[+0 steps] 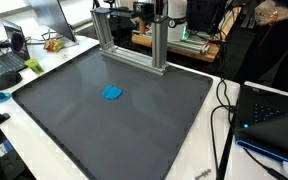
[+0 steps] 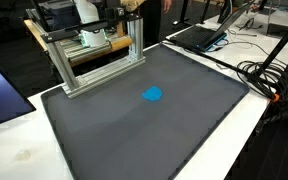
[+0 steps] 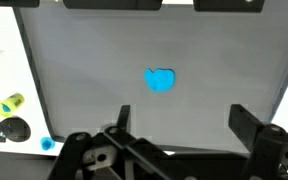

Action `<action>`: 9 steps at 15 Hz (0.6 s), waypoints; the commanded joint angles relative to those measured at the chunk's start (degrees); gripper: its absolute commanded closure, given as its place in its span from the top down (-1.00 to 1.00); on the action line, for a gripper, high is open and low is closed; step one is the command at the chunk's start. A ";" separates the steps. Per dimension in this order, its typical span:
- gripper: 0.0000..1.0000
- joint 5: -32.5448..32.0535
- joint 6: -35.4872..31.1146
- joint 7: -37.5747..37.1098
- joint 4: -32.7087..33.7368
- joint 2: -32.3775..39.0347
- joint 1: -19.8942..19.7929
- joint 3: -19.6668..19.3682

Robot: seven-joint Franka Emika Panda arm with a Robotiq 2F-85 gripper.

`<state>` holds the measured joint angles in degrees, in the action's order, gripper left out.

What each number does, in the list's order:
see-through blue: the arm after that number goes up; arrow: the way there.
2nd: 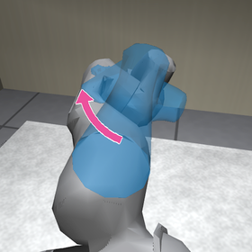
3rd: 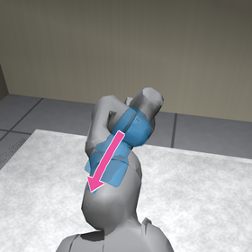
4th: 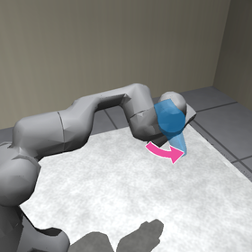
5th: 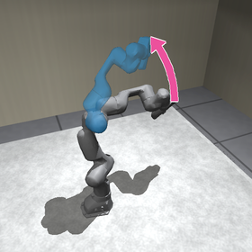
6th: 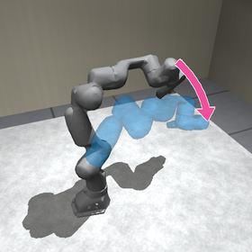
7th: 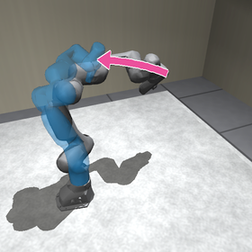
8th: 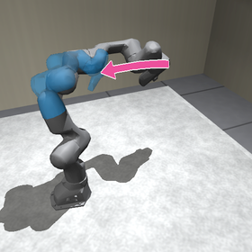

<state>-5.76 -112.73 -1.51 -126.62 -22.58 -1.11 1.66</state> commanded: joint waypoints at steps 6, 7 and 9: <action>1.00 0.18 0.11 -2.70 10.26 15.85 0.42 -0.45; 1.00 0.16 0.03 -2.89 10.81 17.25 0.44 -0.47; 1.00 0.16 -0.02 -2.89 10.82 17.68 0.48 -0.48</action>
<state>-5.58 -112.89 -4.36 -115.92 -4.93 -1.03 1.55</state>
